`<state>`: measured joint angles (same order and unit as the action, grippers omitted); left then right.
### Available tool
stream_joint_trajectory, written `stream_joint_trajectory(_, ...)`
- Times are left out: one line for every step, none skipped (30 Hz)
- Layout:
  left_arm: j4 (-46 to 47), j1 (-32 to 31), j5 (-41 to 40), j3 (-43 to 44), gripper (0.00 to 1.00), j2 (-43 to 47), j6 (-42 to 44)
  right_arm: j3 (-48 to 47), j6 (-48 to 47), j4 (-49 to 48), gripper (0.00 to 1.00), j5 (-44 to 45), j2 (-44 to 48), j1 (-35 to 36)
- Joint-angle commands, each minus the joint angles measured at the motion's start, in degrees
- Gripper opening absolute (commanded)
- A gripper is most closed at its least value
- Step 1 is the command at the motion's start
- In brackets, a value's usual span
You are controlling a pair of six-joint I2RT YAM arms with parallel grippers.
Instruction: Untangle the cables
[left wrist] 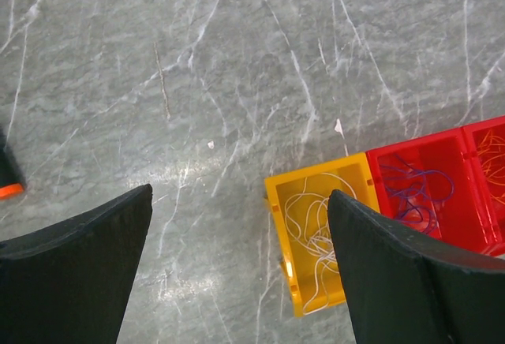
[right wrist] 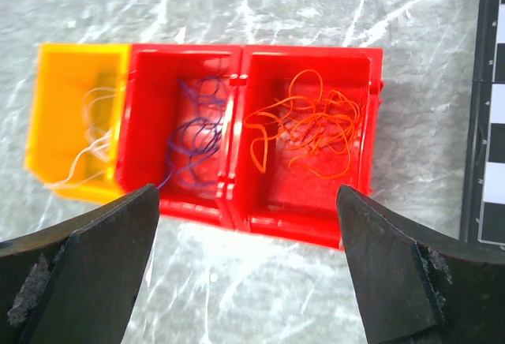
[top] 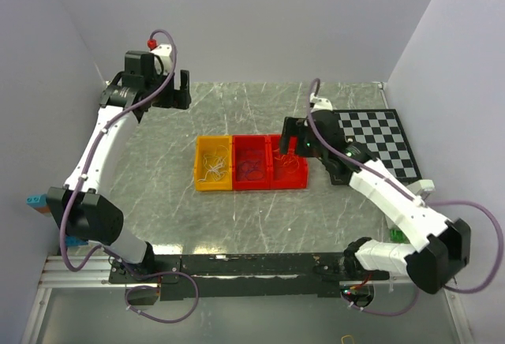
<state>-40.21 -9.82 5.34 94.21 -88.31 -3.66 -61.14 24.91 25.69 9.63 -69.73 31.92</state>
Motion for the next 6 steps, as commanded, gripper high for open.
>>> stream_joint_trajectory(2.1,0.4,-2.3,-0.7,0.96,2.3,0.7,-0.8,-2.6,4.7,1.0,-2.7,6.2,-0.9)
stream_joint_trajectory(2.1,0.6,-2.4,-1.0,0.96,2.3,0.8,-0.5,-2.5,5.4,1.0,-2.9,7.2,-1.3)
stream_joint_trajectory(2.4,0.8,-2.3,-1.3,0.96,2.4,0.8,-0.2,-2.4,6.1,1.0,-3.3,7.9,-1.9)
stream_joint_trajectory(2.8,1.0,-2.5,-1.7,0.96,2.4,0.3,0.3,-2.0,6.4,1.0,-4.2,8.9,-2.7)
stream_joint_trajectory(2.9,1.3,-2.4,-1.7,0.96,2.4,-0.1,1.1,-1.7,6.4,1.0,-5.4,10.0,-4.1)
stream_joint_trajectory(3.1,1.7,-2.4,-1.6,0.97,2.4,-1.0,1.9,-1.0,6.1,1.0,-6.8,10.9,-6.1)
